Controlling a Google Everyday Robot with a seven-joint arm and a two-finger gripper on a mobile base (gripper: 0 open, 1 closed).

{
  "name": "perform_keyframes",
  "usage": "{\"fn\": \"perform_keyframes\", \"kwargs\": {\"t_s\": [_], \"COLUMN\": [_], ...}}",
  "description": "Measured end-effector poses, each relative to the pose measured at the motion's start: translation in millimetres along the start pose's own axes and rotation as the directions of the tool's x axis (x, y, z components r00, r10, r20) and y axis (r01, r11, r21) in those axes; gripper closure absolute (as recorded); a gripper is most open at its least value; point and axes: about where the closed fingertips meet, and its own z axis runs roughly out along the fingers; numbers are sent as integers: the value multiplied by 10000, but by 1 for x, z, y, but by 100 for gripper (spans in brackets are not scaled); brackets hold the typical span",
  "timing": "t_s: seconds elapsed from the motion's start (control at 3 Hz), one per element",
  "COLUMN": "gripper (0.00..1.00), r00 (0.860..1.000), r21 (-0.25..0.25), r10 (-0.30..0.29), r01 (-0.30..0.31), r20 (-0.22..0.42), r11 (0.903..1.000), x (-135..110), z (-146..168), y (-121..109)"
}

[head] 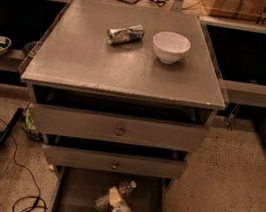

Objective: Place water bottle into bottom drawer

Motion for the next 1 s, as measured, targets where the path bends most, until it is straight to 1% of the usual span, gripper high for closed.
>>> {"fn": "perform_keyframes", "kwargs": {"t_s": [0.33, 0.67, 1.0], "gripper": [100, 100, 100], "r00": [9992, 9992, 9981], "r21": [401, 401, 523], "r10": [400, 400, 619], "r01": [-400, -400, -615], "r20": [10, 10, -68], "r11": [9984, 9984, 9967], "x": [1, 1, 0], "z": [4, 4, 8], "y": [-21, -21, -27]}}
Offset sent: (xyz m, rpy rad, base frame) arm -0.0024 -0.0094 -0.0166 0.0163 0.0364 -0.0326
